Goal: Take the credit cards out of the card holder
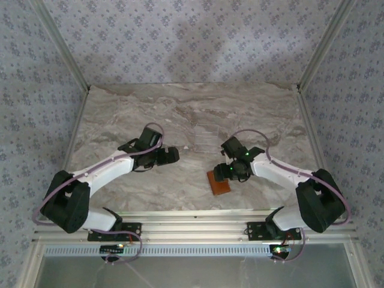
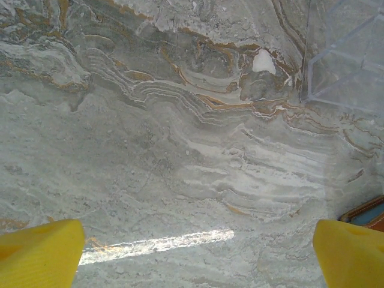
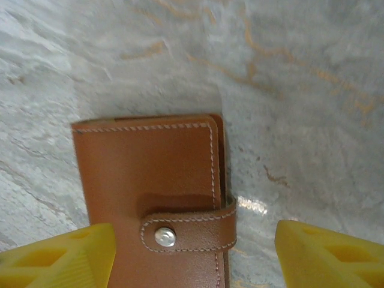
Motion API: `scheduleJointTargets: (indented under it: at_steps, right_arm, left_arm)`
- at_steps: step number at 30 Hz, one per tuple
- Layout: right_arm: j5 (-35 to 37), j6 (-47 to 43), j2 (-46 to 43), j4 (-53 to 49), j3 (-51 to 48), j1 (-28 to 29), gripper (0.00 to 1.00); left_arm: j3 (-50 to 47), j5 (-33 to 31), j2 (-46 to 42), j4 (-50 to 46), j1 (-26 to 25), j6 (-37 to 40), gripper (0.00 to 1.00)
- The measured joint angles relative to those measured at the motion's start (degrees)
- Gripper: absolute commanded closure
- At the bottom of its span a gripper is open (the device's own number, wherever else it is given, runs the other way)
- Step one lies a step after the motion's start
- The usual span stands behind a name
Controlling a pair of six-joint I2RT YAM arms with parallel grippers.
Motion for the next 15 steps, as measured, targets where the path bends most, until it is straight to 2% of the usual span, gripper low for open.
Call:
scheduleJointTargets:
  at_steps: [7, 15]
  right_arm:
    - [-2.1, 3.0, 0.4, 2.2, -2.5, 0.4, 0.29]
    - [-4.8, 8.4, 0.7, 5.8, -4.3, 2.3, 0.37]
  left_arm:
    - [-0.8, 0.1, 0.0, -0.2, 0.0, -0.2, 0.02]
    - [-0.8, 0.1, 0.0, -0.2, -0.3, -0.6, 0.02]
